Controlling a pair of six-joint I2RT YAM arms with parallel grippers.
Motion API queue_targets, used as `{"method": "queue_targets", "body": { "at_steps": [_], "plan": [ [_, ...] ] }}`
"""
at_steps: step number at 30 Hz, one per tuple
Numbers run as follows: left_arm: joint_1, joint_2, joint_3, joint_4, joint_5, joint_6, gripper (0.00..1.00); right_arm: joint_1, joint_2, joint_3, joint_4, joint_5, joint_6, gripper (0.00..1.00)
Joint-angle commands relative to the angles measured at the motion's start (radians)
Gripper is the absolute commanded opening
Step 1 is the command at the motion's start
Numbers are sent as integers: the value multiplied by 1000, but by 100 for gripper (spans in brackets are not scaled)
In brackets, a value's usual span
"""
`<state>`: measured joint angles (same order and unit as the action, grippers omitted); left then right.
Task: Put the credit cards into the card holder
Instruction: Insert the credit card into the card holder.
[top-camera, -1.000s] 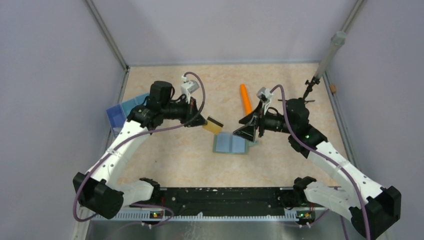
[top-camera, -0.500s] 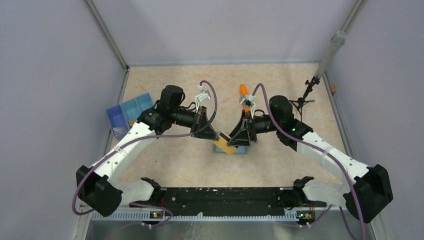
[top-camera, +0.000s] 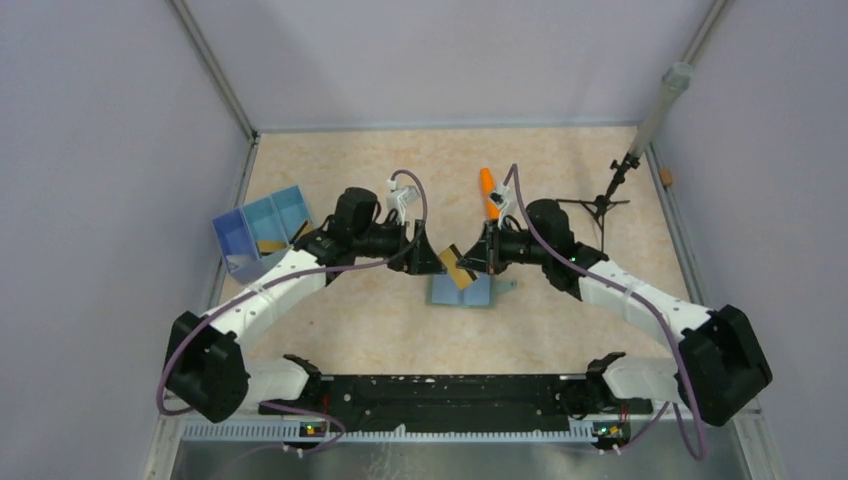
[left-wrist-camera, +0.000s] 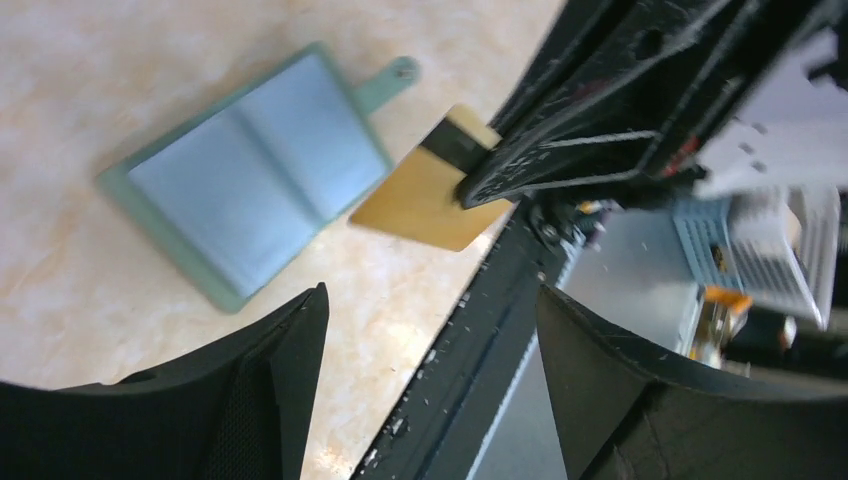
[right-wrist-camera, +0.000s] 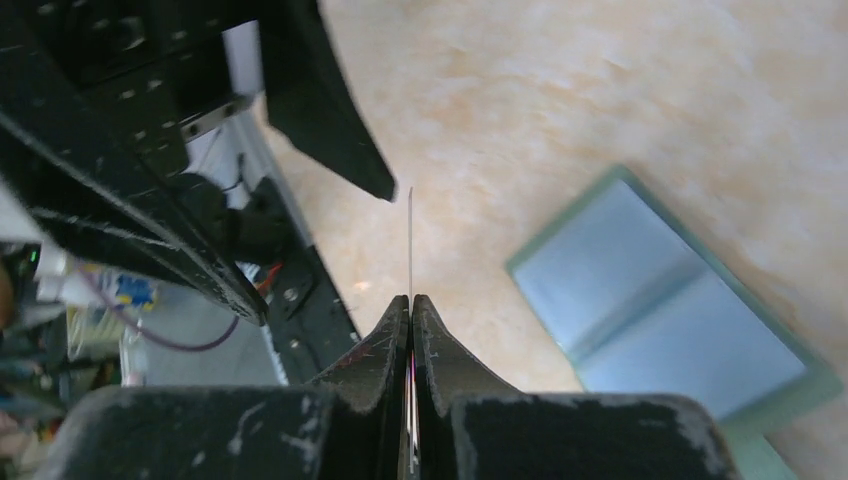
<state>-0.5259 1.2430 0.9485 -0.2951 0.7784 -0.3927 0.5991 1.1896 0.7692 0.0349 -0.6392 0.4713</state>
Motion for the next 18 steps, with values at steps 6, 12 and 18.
{"method": "queue_targets", "body": {
  "at_steps": [6, 12, 18],
  "plan": [
    [-63, 203, -117, 244, -412, -314, 74, -33, 161, -142, 164, 276, 213, 0],
    [-90, 296, -116, 253, -508, -343, 69, -68, 201, -206, 199, 300, 255, 0],
    [-106, 362, -95, 237, -555, -343, 64, -70, 251, -234, 242, 290, 271, 0]
  ]
}}
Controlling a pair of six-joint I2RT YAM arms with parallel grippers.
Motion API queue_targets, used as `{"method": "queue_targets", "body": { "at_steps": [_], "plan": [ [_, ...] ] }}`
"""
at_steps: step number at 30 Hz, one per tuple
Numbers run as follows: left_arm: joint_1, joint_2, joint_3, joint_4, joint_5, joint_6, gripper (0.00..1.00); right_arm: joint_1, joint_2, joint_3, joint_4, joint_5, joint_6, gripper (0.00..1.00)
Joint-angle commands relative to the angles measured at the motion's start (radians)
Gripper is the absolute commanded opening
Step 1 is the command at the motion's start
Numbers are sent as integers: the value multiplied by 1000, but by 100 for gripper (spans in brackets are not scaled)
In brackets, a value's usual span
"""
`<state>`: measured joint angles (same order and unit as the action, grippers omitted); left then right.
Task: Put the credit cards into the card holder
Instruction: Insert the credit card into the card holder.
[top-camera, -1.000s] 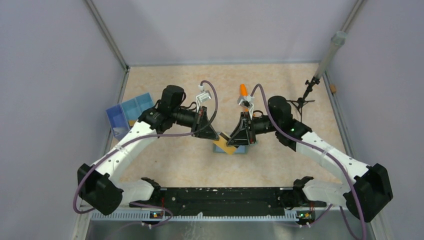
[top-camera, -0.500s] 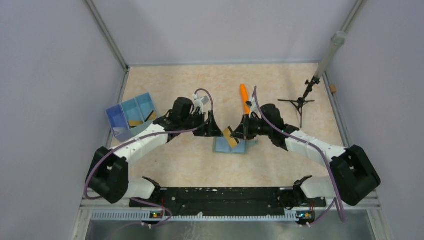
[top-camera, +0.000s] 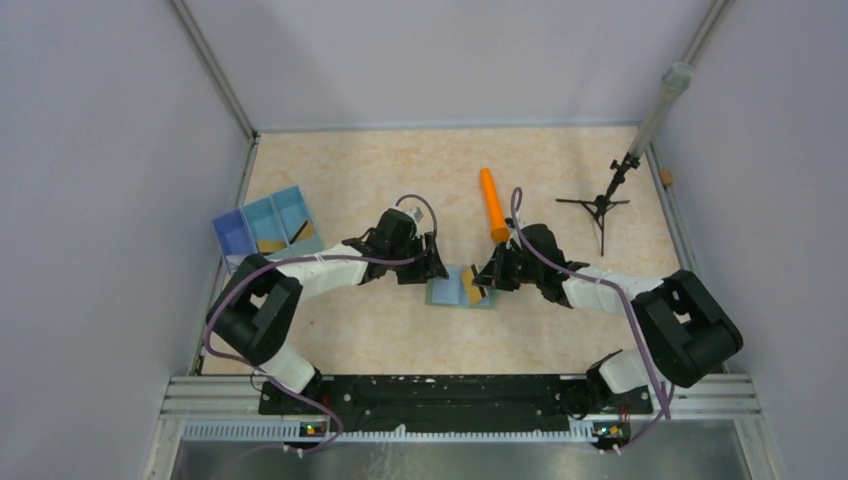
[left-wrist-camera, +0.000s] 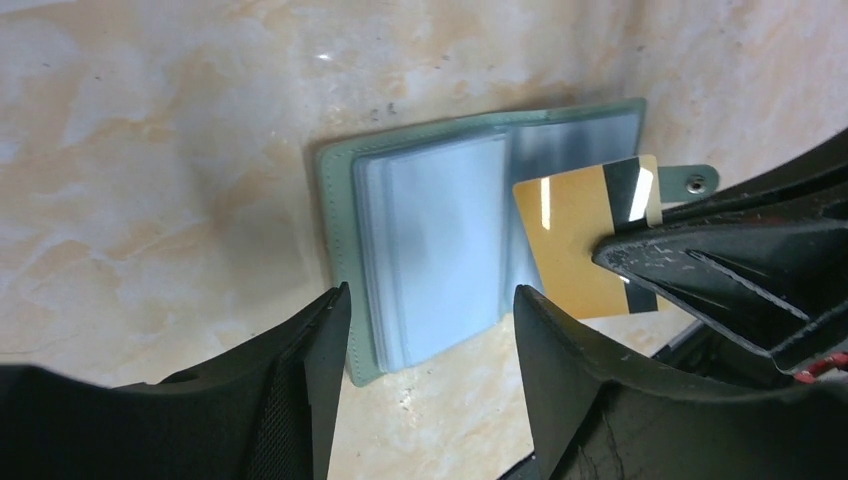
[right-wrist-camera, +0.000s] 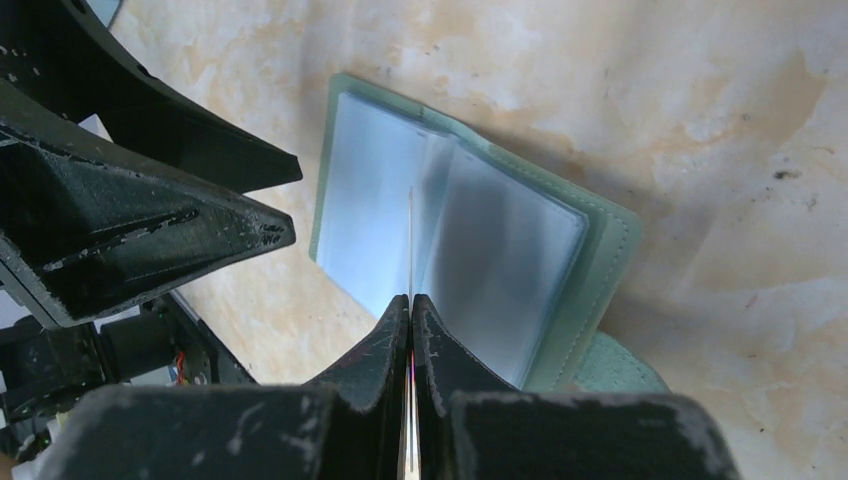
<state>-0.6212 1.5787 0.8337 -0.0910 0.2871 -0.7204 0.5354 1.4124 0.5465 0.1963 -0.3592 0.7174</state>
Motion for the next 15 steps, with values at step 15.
{"method": "queue_targets", "body": {
  "at_steps": [15],
  "plan": [
    [-16, 93, 31, 1, -80, -8, 49, -5, 89, -41, 173, -17, 64, 0]
  ]
}}
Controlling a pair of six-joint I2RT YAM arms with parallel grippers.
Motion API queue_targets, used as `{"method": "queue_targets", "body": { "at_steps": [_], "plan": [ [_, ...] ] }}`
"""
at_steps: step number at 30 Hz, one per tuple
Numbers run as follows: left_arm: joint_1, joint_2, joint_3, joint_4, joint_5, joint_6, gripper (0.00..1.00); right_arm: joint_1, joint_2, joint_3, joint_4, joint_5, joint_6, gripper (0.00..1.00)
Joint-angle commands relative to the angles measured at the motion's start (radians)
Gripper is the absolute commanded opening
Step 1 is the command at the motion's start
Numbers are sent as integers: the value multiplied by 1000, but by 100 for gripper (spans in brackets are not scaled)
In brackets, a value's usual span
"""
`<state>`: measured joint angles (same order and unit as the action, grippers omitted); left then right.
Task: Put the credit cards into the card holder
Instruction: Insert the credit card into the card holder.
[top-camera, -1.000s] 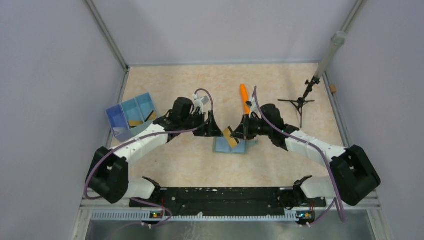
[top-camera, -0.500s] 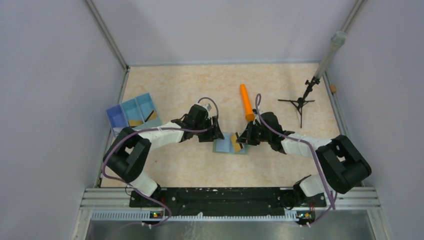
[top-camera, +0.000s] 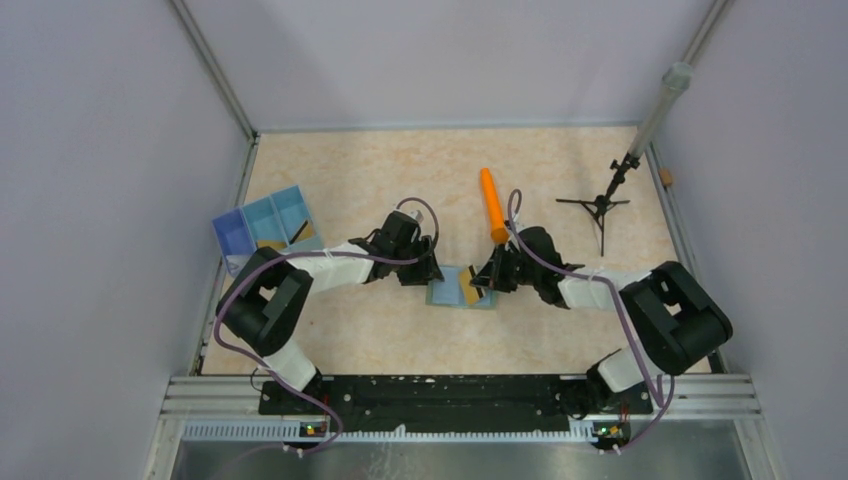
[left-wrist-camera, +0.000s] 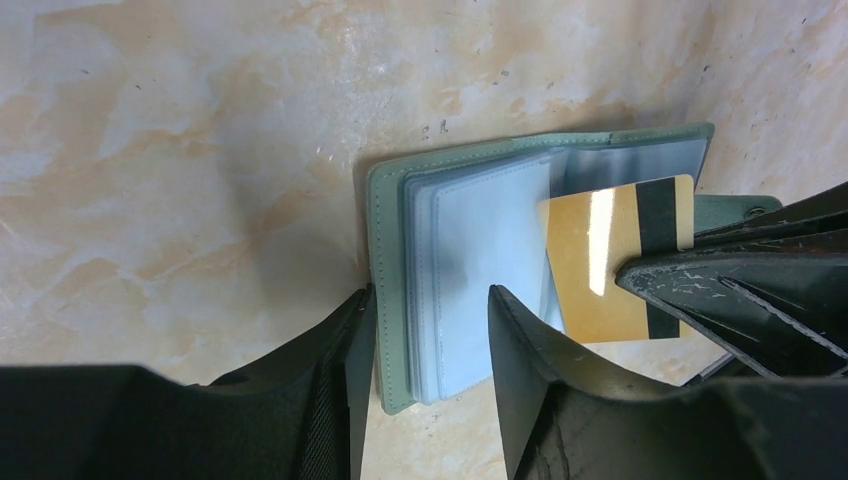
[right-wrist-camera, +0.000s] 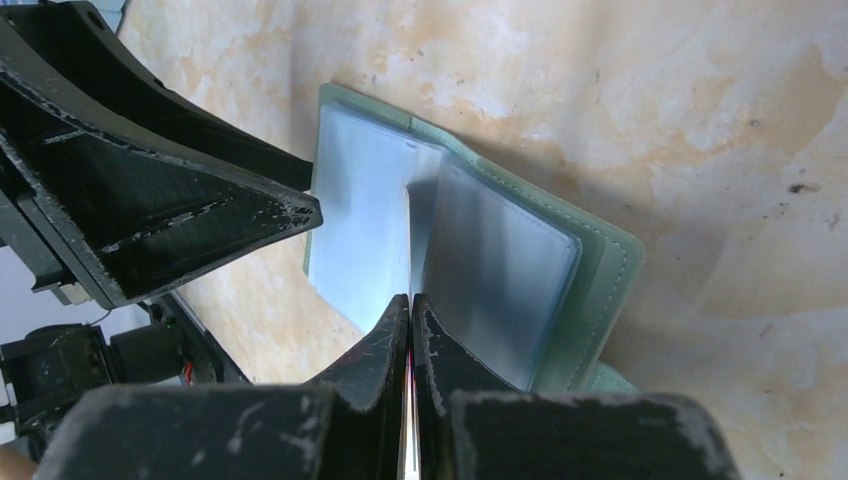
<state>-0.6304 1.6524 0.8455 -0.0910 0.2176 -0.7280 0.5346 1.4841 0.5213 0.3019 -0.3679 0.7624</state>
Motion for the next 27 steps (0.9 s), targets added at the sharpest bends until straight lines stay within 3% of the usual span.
{"method": "queue_targets", "body": {
  "at_steps": [1, 27],
  "plan": [
    [-6, 19, 16, 2, -11, -1, 48, -5, 18, -19, 69, -4, 20, 0],
    [-17, -4, -56, 58, 29, -52, 35, 31, 113, -103, 293, 103, 125, 0]
  ]
}}
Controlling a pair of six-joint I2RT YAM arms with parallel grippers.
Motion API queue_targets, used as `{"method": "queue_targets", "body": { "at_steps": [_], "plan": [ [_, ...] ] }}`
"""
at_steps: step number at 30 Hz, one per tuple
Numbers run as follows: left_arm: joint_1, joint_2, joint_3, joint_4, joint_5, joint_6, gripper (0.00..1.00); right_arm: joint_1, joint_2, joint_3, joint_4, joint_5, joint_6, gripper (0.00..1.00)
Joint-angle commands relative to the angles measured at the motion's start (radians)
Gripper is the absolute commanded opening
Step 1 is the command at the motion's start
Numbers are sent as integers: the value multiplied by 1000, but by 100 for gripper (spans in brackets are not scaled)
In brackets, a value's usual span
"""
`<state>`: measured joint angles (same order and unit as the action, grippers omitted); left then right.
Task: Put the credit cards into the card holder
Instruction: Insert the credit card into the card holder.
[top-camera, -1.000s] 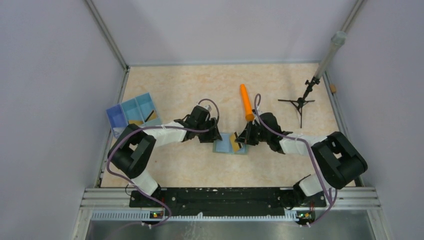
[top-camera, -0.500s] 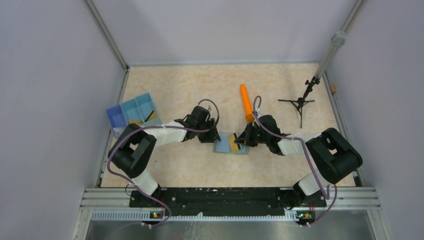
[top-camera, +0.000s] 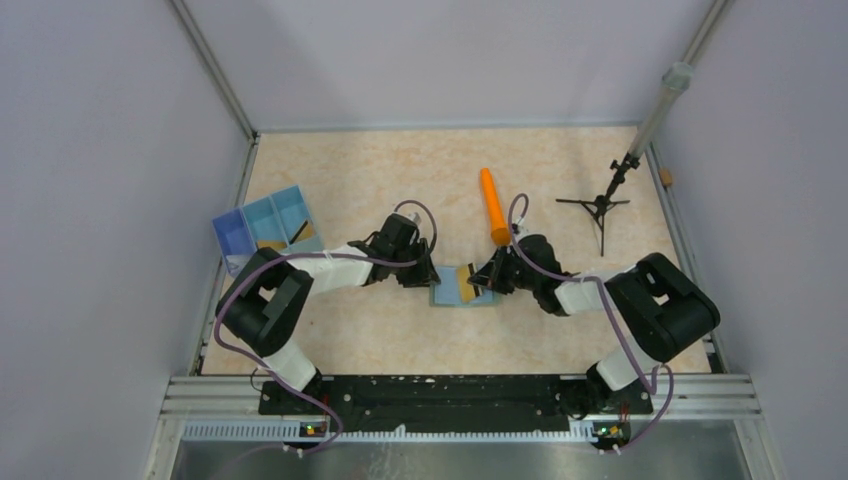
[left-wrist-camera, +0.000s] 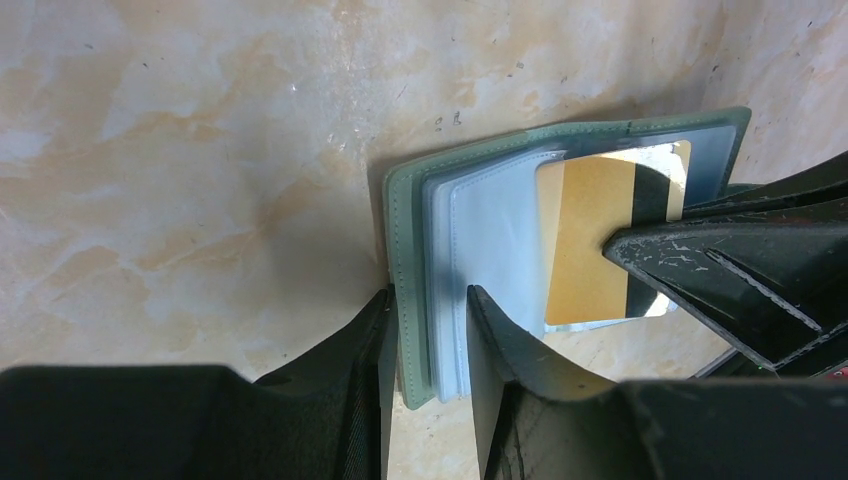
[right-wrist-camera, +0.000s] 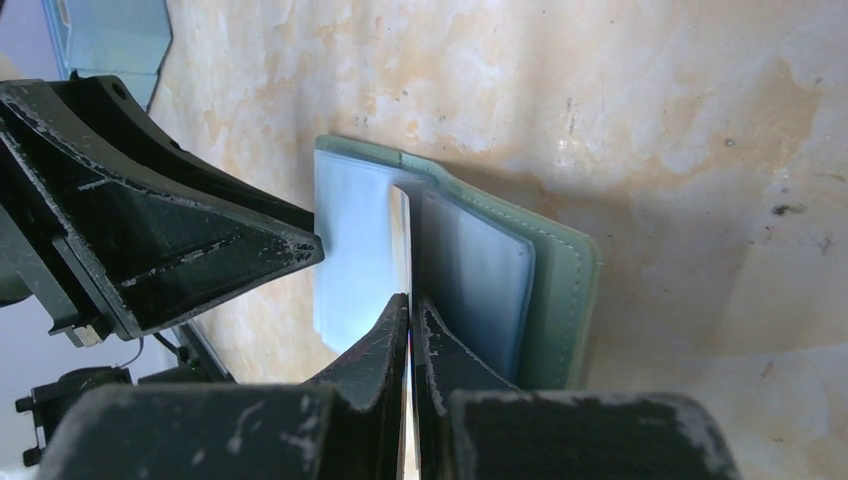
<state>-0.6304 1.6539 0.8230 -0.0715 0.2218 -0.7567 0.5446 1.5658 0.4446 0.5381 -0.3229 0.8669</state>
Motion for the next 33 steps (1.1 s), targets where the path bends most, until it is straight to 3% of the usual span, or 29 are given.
{"method": "queue_targets", "body": {
  "at_steps": [1, 10, 15, 22, 27, 33],
  "plan": [
    [-16, -5, -36, 42, 26, -26, 35, 25, 37, -33, 70, 63, 27, 0],
    [-17, -15, -49, 44, 22, -28, 34, 56, 67, -40, 106, 79, 54, 2],
    [-18, -32, -54, 25, -1, -28, 34, 65, 38, -43, 72, 86, 46, 19],
    [-17, -89, -59, 5, -37, -30, 36, 65, -92, 7, -128, 149, -60, 38],
    [-18, -104, -57, 0, -41, -32, 36, 77, -153, 72, -288, 218, -159, 48],
    [-17, -124, -62, 32, -13, -53, 37, 81, -126, 128, -379, 246, -246, 52]
  ]
}}
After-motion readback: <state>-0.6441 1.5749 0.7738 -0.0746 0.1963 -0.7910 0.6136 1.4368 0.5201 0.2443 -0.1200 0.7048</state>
